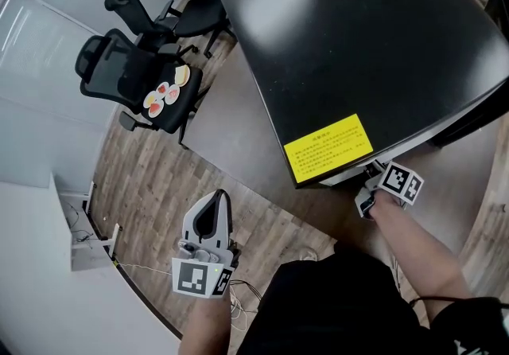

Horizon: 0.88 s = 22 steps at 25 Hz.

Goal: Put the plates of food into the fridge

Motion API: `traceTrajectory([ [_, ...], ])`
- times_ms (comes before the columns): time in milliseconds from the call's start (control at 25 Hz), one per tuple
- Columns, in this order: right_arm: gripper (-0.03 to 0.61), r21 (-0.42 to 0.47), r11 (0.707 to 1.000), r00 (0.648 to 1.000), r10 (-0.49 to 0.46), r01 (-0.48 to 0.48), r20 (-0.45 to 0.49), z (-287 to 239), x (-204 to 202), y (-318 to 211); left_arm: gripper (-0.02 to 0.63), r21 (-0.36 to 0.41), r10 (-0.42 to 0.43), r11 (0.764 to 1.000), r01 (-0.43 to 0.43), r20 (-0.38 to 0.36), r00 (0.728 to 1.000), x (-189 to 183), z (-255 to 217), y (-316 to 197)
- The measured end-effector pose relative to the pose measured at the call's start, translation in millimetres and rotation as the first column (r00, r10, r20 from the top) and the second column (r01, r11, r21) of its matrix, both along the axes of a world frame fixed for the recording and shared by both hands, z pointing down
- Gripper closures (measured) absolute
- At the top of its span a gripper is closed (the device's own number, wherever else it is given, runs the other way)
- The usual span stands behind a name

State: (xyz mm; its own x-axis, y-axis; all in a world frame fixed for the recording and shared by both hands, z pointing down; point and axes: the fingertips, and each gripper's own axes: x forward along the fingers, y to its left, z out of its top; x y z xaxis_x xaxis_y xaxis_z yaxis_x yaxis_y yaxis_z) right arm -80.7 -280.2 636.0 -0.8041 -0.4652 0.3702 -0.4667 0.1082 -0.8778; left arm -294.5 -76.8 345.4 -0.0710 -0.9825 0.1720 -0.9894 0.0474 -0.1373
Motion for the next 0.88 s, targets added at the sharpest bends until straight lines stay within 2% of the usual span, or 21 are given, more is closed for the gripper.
traceTrajectory([
  [160, 0.558, 0.098, 0.993, 0.989, -0.045, 0.059, -0.139, 1, -1, -4, 0.611, 0.0, -0.002, 1.0, 0.002, 0.0, 1.0, -1, 0, -2],
  [400, 0.515, 0.223, 0.956, 0.912, -0.087, 0.19, -0.401, 8, 3, -8, 0.611, -0.007, 0.003, 1.0, -0.003, 0.004, 1.0, 2, 0, -5],
  [720, 0.485, 0.315, 0.887, 0.82, -0.112, 0.337, -0.561, 6, 3, -11, 0.611, -0.006, -0.013, 1.0, 0.013, 0.018, 1.0, -3, -5, -5],
  [880, 0.469, 0.305, 0.875, 0.773, -0.117, 0.377, -0.623, 13, 7, -14, 0.611, -0.011, -0.008, 1.0, 0.008, 0.024, 1.0, 0, -5, -4],
])
